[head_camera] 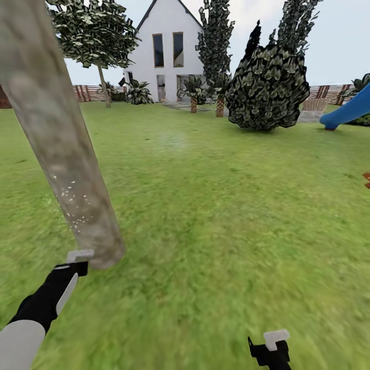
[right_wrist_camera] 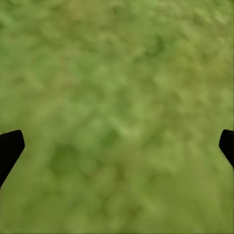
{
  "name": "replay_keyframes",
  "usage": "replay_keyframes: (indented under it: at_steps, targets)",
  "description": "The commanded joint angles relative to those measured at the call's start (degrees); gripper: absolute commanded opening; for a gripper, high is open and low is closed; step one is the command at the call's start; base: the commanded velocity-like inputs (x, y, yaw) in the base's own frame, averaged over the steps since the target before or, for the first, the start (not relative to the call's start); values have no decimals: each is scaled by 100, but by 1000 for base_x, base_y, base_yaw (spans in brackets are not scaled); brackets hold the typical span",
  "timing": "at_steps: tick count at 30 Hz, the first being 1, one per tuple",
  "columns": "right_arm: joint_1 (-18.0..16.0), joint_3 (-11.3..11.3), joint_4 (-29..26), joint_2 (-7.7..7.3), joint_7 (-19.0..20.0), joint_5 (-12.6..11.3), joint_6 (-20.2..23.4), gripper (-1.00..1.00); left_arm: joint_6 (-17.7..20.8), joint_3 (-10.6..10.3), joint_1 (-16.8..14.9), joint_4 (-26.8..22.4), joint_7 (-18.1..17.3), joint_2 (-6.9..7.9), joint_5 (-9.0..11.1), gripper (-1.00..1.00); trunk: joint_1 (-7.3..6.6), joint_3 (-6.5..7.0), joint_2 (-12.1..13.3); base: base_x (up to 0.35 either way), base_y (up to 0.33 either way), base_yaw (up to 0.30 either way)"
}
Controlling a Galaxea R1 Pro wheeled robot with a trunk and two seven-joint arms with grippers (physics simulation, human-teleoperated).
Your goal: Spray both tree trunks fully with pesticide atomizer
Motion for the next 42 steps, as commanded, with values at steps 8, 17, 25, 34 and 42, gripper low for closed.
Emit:
replay_keyframes:
  at_steps: [8,17,25,34,42]
  targets:
    - [0,0,0,0,0,0,0,100,-881,1,7,713,-3,-144,23,-100,0,0,0,237,-187,87]
    - [-1,0,0,7,0,0,0,100,-892,9,7,712,12,-233,35,-100,0,0,0,74,-255,47]
    - [-1,0,0,9,0,0,0,100,-892,9,7,712,13,-294,26,-100,0,0,0,52,-273,265]
    - [-1,0,0,9,0,0,0,100,-892,9,7,712,13,-297,33,-100,0,0,0,134,-273,119]
    - [-2,0,0,9,0,0,0,100,-884,9,7,712,13,-297,26,-100,0,0,0,135,-272,76]
